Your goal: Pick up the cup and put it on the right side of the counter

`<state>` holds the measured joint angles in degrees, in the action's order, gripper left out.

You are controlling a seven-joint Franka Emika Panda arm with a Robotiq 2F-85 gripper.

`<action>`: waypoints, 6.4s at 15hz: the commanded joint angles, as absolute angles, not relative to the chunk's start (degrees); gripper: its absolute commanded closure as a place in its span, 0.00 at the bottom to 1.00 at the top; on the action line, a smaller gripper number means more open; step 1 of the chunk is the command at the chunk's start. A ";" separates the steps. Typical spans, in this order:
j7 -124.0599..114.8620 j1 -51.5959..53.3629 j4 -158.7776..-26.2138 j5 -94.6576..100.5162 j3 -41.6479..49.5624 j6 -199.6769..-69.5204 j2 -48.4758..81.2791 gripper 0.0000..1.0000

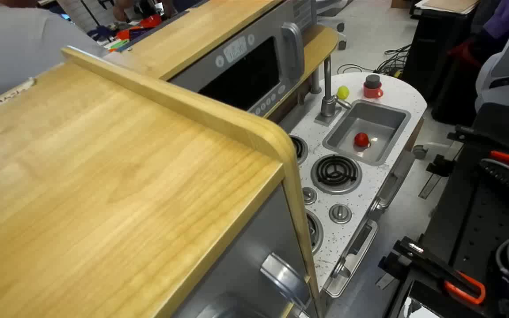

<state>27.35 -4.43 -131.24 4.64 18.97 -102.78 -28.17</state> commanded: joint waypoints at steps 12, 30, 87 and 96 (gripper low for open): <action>26.82 -5.85 -132.33 4.88 18.07 -104.80 -26.62 0.00; 14.07 -20.07 -124.36 4.76 18.33 -143.43 24.71 0.00; -0.68 -27.91 -61.82 -1.68 9.82 -127.84 74.05 0.96; 0.14 -27.34 -70.07 -1.49 8.05 -128.08 70.56 0.96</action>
